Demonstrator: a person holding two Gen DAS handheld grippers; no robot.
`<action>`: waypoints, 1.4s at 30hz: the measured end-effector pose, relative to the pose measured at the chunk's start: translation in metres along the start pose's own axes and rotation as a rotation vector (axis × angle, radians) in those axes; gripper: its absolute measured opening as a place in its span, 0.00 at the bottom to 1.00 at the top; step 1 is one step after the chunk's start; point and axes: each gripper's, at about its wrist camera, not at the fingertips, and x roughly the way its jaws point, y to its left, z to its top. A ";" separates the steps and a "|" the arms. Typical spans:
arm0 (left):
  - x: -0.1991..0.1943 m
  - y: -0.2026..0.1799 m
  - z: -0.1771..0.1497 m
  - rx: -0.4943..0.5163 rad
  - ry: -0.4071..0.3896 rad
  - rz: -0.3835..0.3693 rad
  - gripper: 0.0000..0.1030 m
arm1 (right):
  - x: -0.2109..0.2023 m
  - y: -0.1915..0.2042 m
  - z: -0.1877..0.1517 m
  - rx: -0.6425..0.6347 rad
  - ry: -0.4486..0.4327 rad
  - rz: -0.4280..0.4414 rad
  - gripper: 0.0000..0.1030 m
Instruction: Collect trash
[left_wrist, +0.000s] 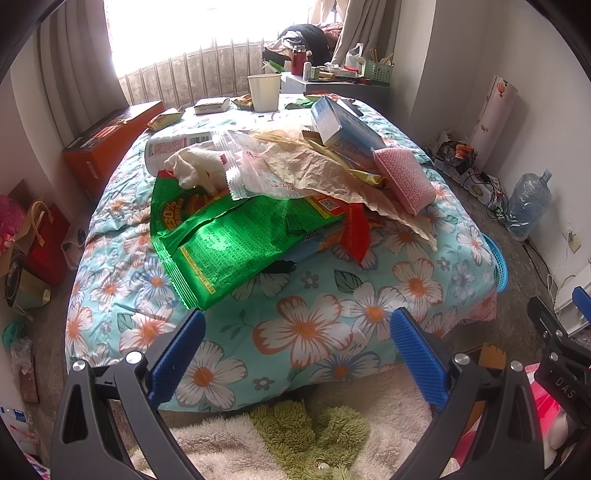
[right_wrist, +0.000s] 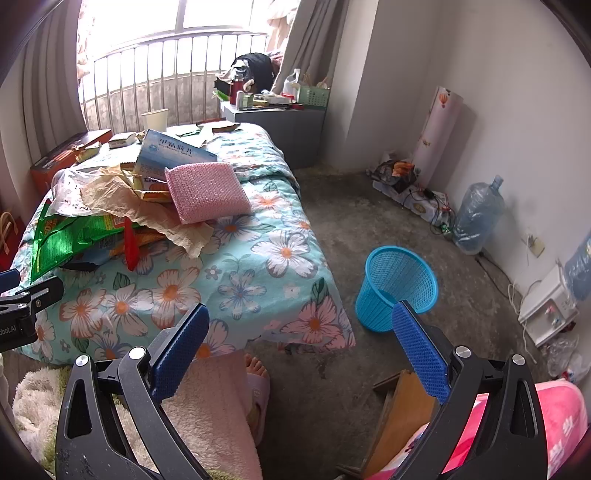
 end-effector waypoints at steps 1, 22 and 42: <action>0.000 0.000 0.000 0.000 0.000 0.001 0.95 | -0.002 0.003 0.002 -0.001 0.000 -0.001 0.92; -0.001 0.002 0.000 0.000 -0.004 0.000 0.95 | -0.001 0.003 0.000 -0.001 0.002 0.000 0.92; -0.001 0.003 -0.001 0.000 -0.004 0.002 0.95 | -0.001 0.003 0.001 -0.002 0.002 0.001 0.92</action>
